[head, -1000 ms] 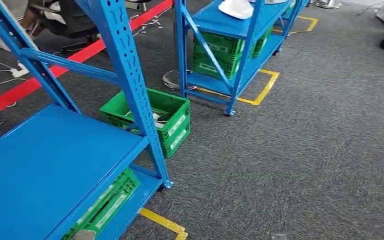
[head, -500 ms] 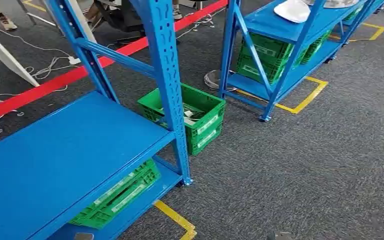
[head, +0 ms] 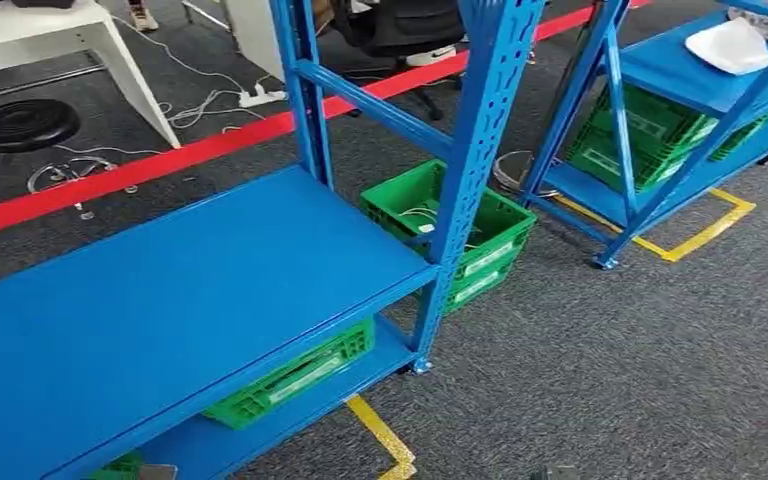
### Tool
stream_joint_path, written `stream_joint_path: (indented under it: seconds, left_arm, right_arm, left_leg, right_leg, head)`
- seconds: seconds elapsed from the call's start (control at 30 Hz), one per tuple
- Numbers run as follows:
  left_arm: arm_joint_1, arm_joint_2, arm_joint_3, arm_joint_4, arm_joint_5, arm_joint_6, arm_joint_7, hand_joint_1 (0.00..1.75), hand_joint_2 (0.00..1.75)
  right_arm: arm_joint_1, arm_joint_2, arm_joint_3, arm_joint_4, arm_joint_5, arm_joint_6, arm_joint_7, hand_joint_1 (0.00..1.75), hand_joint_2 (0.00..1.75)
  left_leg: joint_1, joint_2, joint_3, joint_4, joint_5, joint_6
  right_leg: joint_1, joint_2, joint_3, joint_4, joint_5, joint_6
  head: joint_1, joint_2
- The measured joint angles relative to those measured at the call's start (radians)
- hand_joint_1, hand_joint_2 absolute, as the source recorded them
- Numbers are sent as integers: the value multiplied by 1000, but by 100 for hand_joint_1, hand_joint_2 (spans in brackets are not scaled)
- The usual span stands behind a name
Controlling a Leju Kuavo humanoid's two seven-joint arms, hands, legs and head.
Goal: Take the parts from the cabinet and place them on the table.
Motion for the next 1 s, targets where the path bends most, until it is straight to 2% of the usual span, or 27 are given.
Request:
stream_joint_path:
  seconds: [0.03,0.07,0.1,0.17,0.2,0.23,0.27,0.3,0.33,0.37,0.4,0.43,0.47,0.5,0.53,0.57,0.6,0.7,0.73,0.77,0.8,0.83,0.87,0.9,0.93,0.97,1.0]
  left_arm:
    - [-1,-1,0,0,0,1,0,0,0]
    - [-4,-2,0,0,0,1,0,0,0]
    - [-3,-2,0,0,0,2,0,0,0]
    - [4,-3,1,0,-1,2,0,0,0]
    - [5,-2,4,0,-1,4,0,0,0]
    - [7,-2,8,0,-1,4,0,0,0]
    - [6,-2,10,0,-1,4,1,0,0]
    - [2,-2,10,0,-1,4,1,0,0]
    - [-1,-2,11,0,-1,4,1,0,0]
    - [-2,-2,11,0,-3,4,1,0,0]
    - [-1,-2,12,0,-3,4,1,0,0]
    - [1,-2,13,0,-5,4,1,0,0]
    - [2,-2,14,0,-9,5,1,0,0]
    - [2,-1,14,0,-10,5,1,0,0]
    - [-1,0,14,0,-11,7,0,0,0]
    - [-7,1,14,0,-14,7,0,0,0]
    - [-10,1,14,0,-18,8,-2,0,0]
    - [1,1,16,0,-21,11,-3,0,0]
    - [2,0,16,0,-23,11,-3,0,0]
    - [0,2,16,0,-25,11,-3,0,0]
    - [-3,2,18,0,-28,11,-3,0,0]
    - [-5,0,18,0,-31,11,-3,0,0]
    - [-5,0,18,0,-33,11,-3,0,0]
    - [-3,-1,18,0,-34,11,-3,0,0]
    - [0,-1,18,0,-34,11,-3,0,0]
    - [1,-1,18,0,-35,11,-3,0,0]
    - [1,-1,18,0,-35,11,-3,0,0]
  right_arm:
    - [0,0,0,0,0,0,0,0,0]
    - [0,0,0,0,0,0,0,0,0]
    - [-2,0,1,0,0,0,0,0,0]
    - [-5,0,1,0,1,0,0,0,0]
    - [-4,1,1,0,1,0,0,0,0]
    - [-6,1,1,1,1,0,0,0,0]
    - [-5,1,1,1,1,0,0,0,0]
    - [-2,1,1,1,1,0,0,0,0]
    - [1,1,1,1,1,0,0,0,0]
    - [3,1,1,1,1,0,0,0,0]
    - [2,1,1,1,1,0,0,0,0]
    - [0,1,1,1,1,0,0,0,0]
    - [-1,1,1,1,1,0,0,0,0]
    - [-2,1,1,1,1,0,0,0,0]
    - [-4,1,1,1,1,0,0,0,0]
    - [-3,1,1,1,1,0,0,0,0]
    - [-4,1,1,1,1,0,0,0,0]
    - [-9,1,1,2,1,-1,1,0,0]
    - [-10,1,1,2,1,-2,2,0,0]
    - [-9,1,1,2,0,-2,1,0,0]
    - [-6,1,1,2,0,-2,3,0,0]
    - [-2,1,1,2,0,-2,5,0,0]
    - [1,1,1,2,0,-3,6,0,0]
    - [3,1,1,2,-1,-4,6,0,0]
    - [3,1,1,2,-1,-5,7,0,0]
    - [2,1,1,2,-1,-5,7,0,0]
    - [1,1,1,2,-1,-5,7,0,0]
  left_leg:
    - [2,-12,-2,0,4,-4]
    - [-2,-22,-9,5,10,-12]
    - [2,-32,-17,3,16,-19]
    - [9,-55,-27,-1,32,-37]
    - [6,-59,-34,0,34,-44]
    - [4,-4,-40,13,7,-43]
    - [4,41,-59,60,-43,-48]
    - [6,61,-88,140,-99,-53]
    - [8,70,-119,230,-148,-58]
    - [9,72,-136,299,-182,-61]
    - [9,72,-128,316,-189,-62]
    - [9,73,-97,291,-177,-62]
    - [9,77,-40,219,-148,-62]
    - [8,92,35,117,-115,-60]
    - [4,142,116,11,-95,-54]
    - [-4,180,134,-33,-118,-38]
    - [-6,165,127,-31,-105,-24]
    - [-10,132,116,-34,-85,-1]
    - [0,122,113,-38,-71,5]
    - [1,113,103,-38,-63,11]
    - [1,100,93,-37,-55,16]
    - [1,86,82,-37,-48,17]
    - [0,69,72,-35,-41,17]
    - [0,55,64,-33,-36,16]
    - [0,39,60,-32,-32,14]
    - [1,26,57,-30,-30,12]
    - [1,12,56,-28,-28,9]
  right_leg:
    - [-1,46,35,-76,18,-6]
    - [-3,73,36,-91,16,-4]
    - [-1,59,36,-87,19,-4]
    - [6,42,34,-79,29,-14]
    - [-1,26,31,-88,43,-20]
    - [-3,7,23,-91,50,-28]
    - [-1,-5,14,-91,57,-37]
    - [2,-25,2,-90,63,-39]
    - [5,-44,-11,-88,70,-40]
    - [7,-64,-24,-86,77,-40]
    - [8,-80,-37,-84,84,-40]
    - [8,-94,-49,-82,88,-39]
    - [8,-108,-59,-78,93,-37]
    - [8,-121,-67,-74,97,-33]
    - [9,-132,-68,-70,100,-30]
    - [15,-144,-70,-67,101,-24]
    - [12,-157,-69,-68,104,-19]
    - [6,-188,-63,-74,121,0]
    - [2,-154,-77,-64,110,8]
    - [0,-89,-92,-27,68,15]
    - [-3,-53,-118,44,20,19]
    - [-4,-37,-151,130,-26,21]
    - [-3,-30,-182,213,-62,22]
    - [-3,-28,-190,247,-70,21]
    - [-3,-27,-173,225,-51,20]
    - [-3,-26,-134,165,-16,18]
    - [-5,-20,-81,73,26,16]
  head:
    - [0,0]
    - [-2,0]
    - [1,0]
    - [0,0]
    - [0,0]
    - [-2,0]
    - [-9,0]
    - [-13,0]
    - [-11,0]
    - [-12,0]
    - [-11,0]
    - [-13,0]
    - [-12,0]
    - [-12,0]
    - [-13,0]
    - [-13,0]
    - [-8,0]
    - [-9,0]
    - [-8,0]
    - [-5,0]
    - [-2,0]
    - [-1,0]
    - [-1,0]
    - [-1,0]
    - [-1,0]
    - [-1,0]
    - [-1,0]
